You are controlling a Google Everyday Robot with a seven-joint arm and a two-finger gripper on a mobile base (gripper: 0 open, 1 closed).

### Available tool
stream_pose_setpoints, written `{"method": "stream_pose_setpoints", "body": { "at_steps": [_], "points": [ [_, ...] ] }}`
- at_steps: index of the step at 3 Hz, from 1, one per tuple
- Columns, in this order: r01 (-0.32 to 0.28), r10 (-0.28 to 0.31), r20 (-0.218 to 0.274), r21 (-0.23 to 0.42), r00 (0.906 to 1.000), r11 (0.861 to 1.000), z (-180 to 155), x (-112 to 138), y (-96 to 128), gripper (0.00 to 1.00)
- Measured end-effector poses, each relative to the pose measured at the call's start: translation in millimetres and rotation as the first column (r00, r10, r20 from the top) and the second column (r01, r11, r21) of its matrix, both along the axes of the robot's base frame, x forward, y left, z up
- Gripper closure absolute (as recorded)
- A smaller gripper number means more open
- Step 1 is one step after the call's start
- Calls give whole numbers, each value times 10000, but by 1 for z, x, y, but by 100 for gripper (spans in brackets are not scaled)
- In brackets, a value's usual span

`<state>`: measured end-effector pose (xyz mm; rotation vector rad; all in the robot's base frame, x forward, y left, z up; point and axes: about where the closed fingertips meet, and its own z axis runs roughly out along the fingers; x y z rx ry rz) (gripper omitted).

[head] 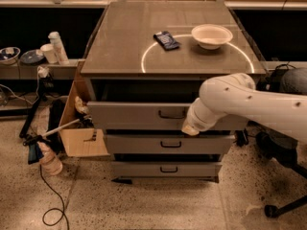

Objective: Close top drawer

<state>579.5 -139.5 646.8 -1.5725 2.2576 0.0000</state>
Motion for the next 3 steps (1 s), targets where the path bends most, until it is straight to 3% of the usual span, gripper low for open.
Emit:
{"method": "stream_pose_setpoints", "body": {
  "at_steps": [1,2,3],
  "points": [
    [94,-77,529,-330,9986,9994,3,38,-7,100],
    [180,-132,899,-536,9959,9984,7,60,-12,100],
    [180,-132,899,-536,9959,9984,7,60,-12,82]
  ]
}}
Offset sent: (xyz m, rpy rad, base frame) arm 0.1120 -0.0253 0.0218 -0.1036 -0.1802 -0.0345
